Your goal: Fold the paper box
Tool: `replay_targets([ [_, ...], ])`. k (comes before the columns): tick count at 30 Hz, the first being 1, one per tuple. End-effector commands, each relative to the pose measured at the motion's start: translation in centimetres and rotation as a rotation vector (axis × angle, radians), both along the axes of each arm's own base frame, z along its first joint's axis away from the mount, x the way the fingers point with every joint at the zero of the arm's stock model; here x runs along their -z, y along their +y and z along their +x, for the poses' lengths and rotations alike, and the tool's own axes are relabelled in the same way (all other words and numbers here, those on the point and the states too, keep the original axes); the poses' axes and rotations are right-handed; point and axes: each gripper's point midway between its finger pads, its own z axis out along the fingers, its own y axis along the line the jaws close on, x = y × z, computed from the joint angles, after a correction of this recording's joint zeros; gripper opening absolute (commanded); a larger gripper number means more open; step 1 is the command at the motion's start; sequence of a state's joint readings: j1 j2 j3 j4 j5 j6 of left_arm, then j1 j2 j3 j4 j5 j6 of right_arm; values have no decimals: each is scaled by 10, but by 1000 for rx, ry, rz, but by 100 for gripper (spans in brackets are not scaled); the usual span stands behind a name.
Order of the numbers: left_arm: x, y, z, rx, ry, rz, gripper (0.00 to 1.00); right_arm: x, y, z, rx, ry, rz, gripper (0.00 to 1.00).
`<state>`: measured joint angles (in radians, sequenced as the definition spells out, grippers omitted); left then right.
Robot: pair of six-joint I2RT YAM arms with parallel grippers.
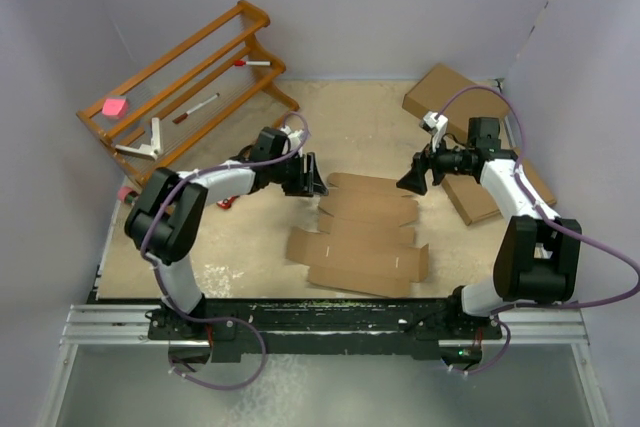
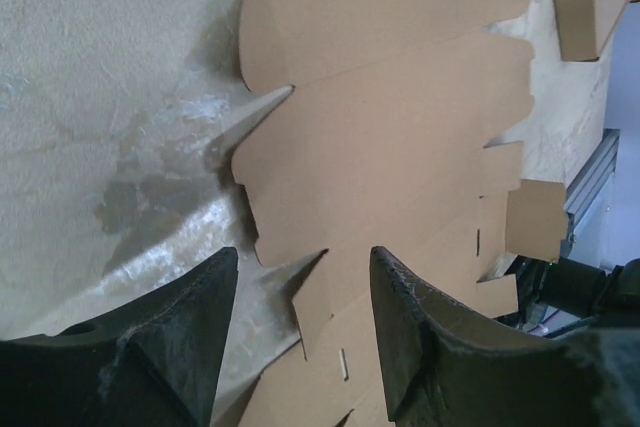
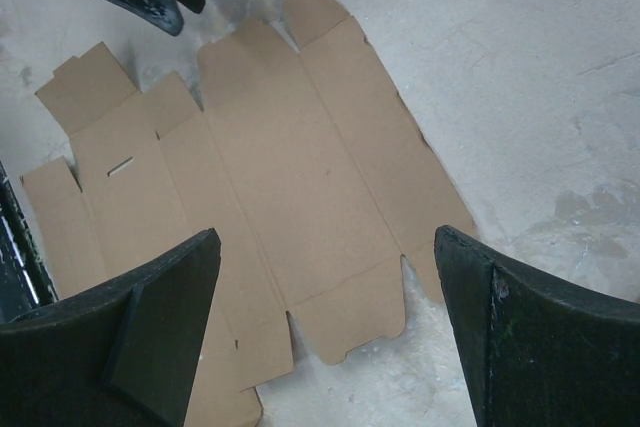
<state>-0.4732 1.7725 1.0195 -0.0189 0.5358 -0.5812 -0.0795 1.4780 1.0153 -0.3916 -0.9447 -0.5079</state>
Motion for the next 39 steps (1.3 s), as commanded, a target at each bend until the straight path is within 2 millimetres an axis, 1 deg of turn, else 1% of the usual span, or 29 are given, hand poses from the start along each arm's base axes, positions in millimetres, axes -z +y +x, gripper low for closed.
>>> replay_targets([
  [1,3,-9,9,61,1,0,57,-22,2,4,-14,-53,17,91],
  [4,14,-10,11,60,22,11,53,-21,1,5,-11,-54,11,92],
  [9,32,-18,7,77,69,-5,50,-20,-1,9,-3,-66,-6,92],
  [12,37,-25,4,89,83,-16,46,-19,-2,11,2,-70,-12,92],
  [17,44,-33,2,101,104,-41,38,-18,-2,11,2,-69,-11,92],
  [18,46,-33,3,101,105,-40,35,-18,-2,11,2,-68,-10,91],
  [20,46,-35,6,107,89,-46,27,-18,-2,11,2,-68,-9,91],
  [21,44,-37,9,114,70,-53,21,-19,-1,10,-1,-69,-6,91],
  [22,41,-38,12,121,47,-57,11,-19,-1,10,-2,-69,-4,91],
  [23,38,-40,17,134,19,-54,5,-20,0,10,-4,-70,0,92],
  [24,33,-41,21,147,-13,-52,5,-20,0,10,-8,-70,3,91],
  [26,18,-43,30,176,-99,-51,5,-23,2,8,-19,-73,12,91],
  [29,-15,-43,44,214,-278,-35,4,-28,7,-1,-61,-71,38,91],
  [31,-42,-40,49,243,-419,-33,4,-36,11,-6,-89,-84,57,92],
  [33,-67,-38,48,281,-569,-40,4,-50,14,-13,-126,-128,68,92],
  [35,-87,-36,42,319,-717,-55,4,-64,18,-20,-153,-183,90,92],
  [36,-98,-34,38,333,-788,-59,4,-68,19,-22,-155,-205,92,93],
  [38,-106,-30,33,361,-874,-49,4,-75,16,-22,-122,-234,89,95],
  [39,-109,-28,31,373,-905,-42,4,-80,12,-15,-91,-265,82,98],
])
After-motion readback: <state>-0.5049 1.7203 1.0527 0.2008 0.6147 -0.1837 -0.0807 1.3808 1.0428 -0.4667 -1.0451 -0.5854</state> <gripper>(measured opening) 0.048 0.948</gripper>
